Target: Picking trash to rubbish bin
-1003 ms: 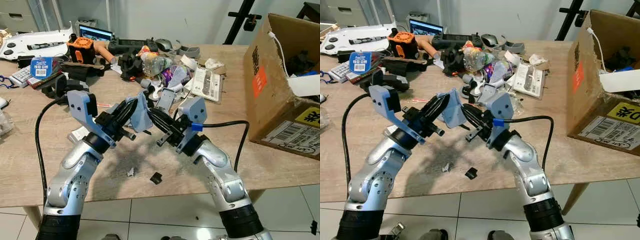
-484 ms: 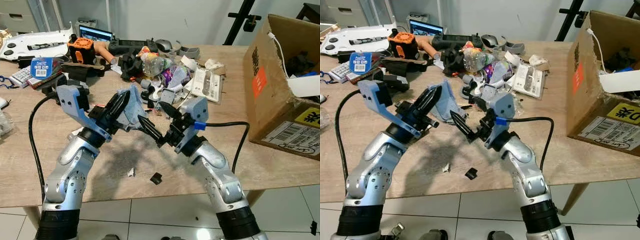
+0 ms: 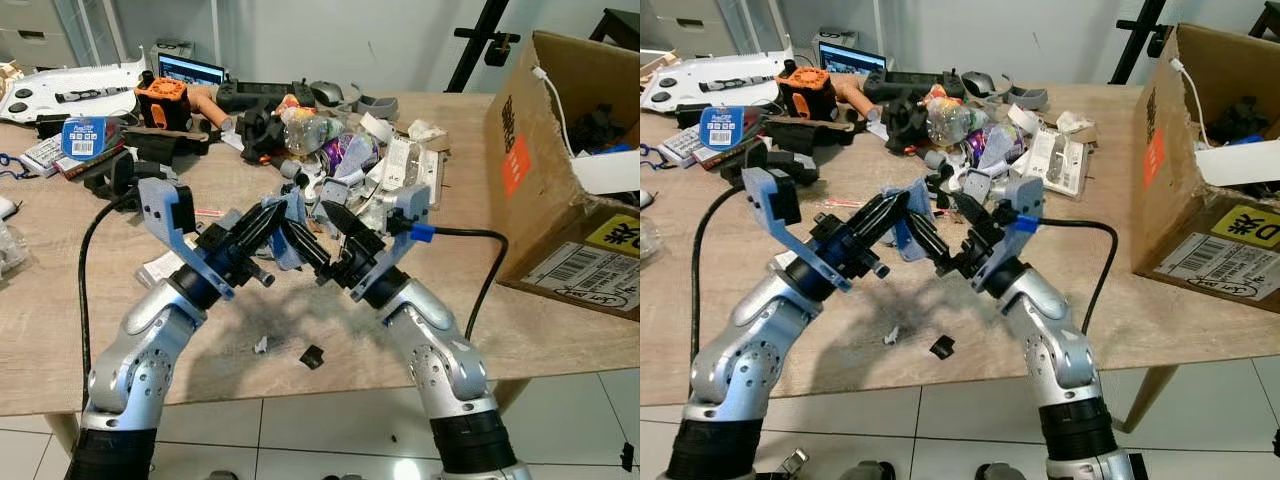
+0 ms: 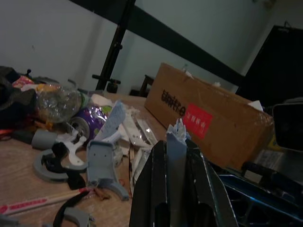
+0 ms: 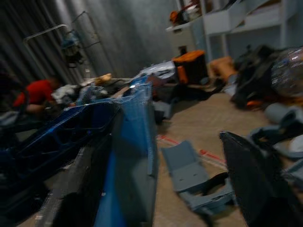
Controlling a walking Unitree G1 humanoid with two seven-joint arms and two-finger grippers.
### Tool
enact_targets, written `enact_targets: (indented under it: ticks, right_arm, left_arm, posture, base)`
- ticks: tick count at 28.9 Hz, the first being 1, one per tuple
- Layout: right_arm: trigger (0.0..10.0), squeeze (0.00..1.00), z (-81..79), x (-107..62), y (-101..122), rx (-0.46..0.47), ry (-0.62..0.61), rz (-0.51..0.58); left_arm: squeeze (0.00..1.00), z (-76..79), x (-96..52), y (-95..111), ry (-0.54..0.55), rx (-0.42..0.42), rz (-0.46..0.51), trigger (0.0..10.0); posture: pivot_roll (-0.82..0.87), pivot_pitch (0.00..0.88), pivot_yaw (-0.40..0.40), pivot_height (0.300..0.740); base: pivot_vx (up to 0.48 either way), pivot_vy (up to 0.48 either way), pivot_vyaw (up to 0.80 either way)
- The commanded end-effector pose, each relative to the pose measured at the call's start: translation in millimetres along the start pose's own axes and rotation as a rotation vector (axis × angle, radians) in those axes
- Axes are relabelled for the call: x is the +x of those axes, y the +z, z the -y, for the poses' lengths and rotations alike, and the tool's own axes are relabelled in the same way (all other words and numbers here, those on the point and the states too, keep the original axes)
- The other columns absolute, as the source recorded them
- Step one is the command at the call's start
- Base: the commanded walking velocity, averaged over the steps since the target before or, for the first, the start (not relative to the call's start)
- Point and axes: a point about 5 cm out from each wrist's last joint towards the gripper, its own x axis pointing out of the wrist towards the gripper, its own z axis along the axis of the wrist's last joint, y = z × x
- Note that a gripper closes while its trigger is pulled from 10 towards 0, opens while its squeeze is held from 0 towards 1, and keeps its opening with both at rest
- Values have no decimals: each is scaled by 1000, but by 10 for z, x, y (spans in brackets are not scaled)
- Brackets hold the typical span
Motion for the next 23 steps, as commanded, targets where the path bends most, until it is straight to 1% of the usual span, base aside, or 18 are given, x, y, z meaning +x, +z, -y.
enact_targets:
  ticks: [1, 2, 5, 10, 11, 15, 18, 22, 23]
  right_arm:
    - [3765, 0, -33, 4, 6, 17, 19, -6]
    - [0, 0, -49, 3, -16, 24, 35, -20]
    - [0, 0, -129, -10, -58, 64, 88, -44]
    - [0, 0, -144, -15, -97, 90, 99, -67]
    - [0, 0, -147, -20, -103, 91, 95, -72]
    - [0, 0, -94, -22, -112, 106, 59, -72]
    - [0, 0, -84, -23, -102, 109, 44, -63]
    - [0, 0, -54, -22, -85, 112, 25, -54]
    - [0, 0, -54, -29, -85, 111, 22, -53]
  left_arm:
    - [0, 89, 24, -42, -49, -7, -21, 0]
    - [0, 96, 30, -51, -51, -7, -23, 0]
    - [0, 129, 30, -58, -62, -16, -23, 0]
    - [0, 154, 63, -80, -71, -15, -25, 0]
    - [0, 167, 63, -76, -74, -20, -21, 0]
    - [0, 187, 84, -80, -87, -27, -21, 0]
    - [0, 193, 79, -71, -88, -33, -16, 0]
    - [0, 174, 83, -73, -79, -30, -15, 0]
    - [0, 176, 76, -72, -78, -31, -14, 0]
  posture:
    - [37, 146, -47, 740]
    - [39, 159, -48, 740]
    - [36, 136, -44, 740]
    - [38, 146, -47, 740]
    - [35, 121, -45, 740]
    - [40, 149, -47, 740]
    - [37, 125, -43, 740]
    - [39, 155, -45, 740]
    - [38, 145, -44, 740]
  base:
    - [0, 0, 0]
    - [0, 0, 0]
    - [0, 0, 0]
    - [0, 0, 0]
    - [0, 0, 0]
    - [0, 0, 0]
    - [0, 0, 0]
    - [0, 0, 0]
    - [0, 0, 0]
